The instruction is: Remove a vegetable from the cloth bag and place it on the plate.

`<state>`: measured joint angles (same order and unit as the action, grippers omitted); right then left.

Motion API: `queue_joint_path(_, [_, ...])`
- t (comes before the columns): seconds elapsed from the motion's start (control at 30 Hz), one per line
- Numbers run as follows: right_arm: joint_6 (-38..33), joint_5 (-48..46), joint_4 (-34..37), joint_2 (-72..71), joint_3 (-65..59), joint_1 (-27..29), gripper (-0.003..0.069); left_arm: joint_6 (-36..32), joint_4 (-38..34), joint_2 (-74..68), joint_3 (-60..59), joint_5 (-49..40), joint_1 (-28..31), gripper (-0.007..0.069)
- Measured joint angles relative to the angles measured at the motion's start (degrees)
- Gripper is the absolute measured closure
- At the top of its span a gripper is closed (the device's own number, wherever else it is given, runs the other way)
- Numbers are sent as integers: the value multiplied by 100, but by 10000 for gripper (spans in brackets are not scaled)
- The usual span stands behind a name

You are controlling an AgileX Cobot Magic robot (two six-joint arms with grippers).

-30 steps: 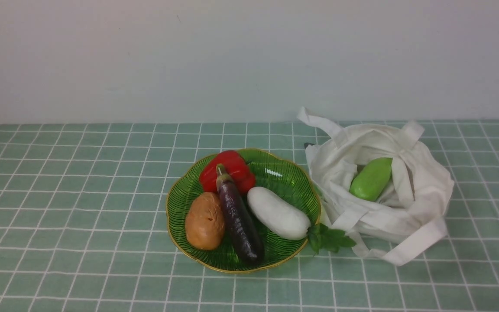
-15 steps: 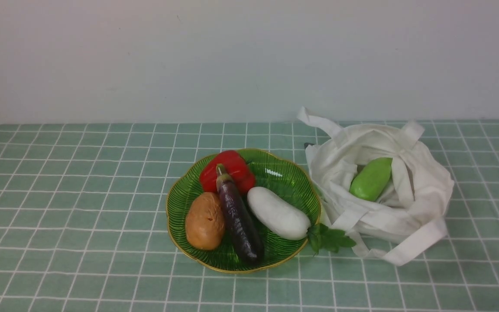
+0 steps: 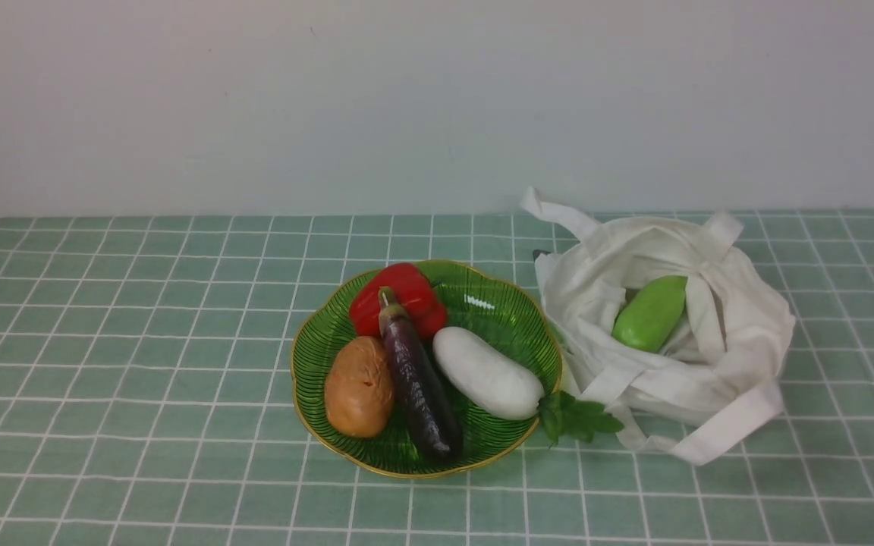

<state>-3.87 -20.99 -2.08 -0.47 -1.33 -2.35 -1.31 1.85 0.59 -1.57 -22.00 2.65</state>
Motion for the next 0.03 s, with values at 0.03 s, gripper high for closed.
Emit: queue_joint_path(0.03, [0, 0, 0, 0, 0, 0, 673, 0, 0, 0, 0, 0, 0, 632])
